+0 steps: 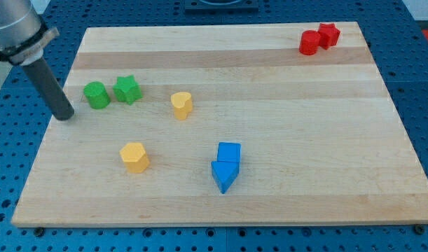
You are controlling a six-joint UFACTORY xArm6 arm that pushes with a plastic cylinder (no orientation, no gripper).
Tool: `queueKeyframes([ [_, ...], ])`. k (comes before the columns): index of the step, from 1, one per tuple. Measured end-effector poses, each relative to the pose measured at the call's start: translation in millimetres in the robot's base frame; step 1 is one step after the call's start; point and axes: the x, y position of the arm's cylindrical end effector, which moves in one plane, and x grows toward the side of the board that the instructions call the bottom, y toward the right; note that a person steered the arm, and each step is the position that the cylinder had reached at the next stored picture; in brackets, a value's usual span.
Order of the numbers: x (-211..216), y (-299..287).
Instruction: Place the green star top left of the yellow heart
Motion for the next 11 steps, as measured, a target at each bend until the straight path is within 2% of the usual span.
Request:
queueKeyframes([
  [1,-37,1],
  [2,-56,25],
  [4,-56,102],
  [11,-24,109],
])
